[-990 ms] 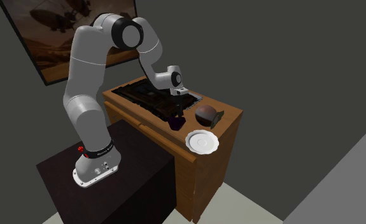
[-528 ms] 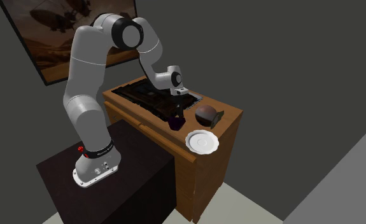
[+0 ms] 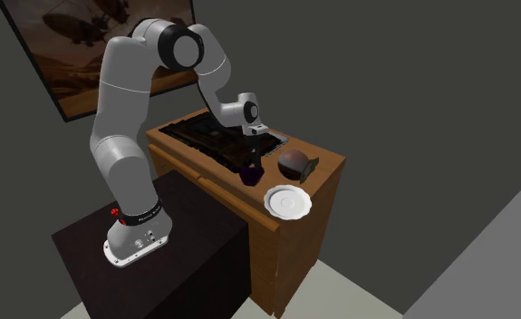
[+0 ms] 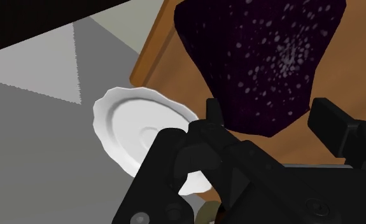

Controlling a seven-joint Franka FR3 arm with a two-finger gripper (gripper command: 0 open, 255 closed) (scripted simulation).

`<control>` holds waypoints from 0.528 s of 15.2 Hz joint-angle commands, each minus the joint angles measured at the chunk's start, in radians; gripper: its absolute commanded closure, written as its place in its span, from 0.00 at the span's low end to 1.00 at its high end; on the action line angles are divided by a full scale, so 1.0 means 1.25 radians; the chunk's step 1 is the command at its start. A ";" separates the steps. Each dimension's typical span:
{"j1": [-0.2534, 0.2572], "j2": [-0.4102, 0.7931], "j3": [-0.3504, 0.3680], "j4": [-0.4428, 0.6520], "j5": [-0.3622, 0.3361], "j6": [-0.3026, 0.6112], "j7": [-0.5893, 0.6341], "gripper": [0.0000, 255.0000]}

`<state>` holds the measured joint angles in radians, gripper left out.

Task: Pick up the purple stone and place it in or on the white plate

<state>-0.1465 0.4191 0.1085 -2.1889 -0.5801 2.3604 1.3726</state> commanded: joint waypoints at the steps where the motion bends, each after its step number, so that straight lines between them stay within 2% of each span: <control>1: -0.002 -0.014 0.003 -0.002 0.007 -0.010 -0.008 1.00; 8: -0.009 -0.079 0.018 -0.010 0.042 -0.061 -0.046 1.00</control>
<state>-0.1566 0.3362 0.1276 -2.1976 -0.5354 2.2948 1.3230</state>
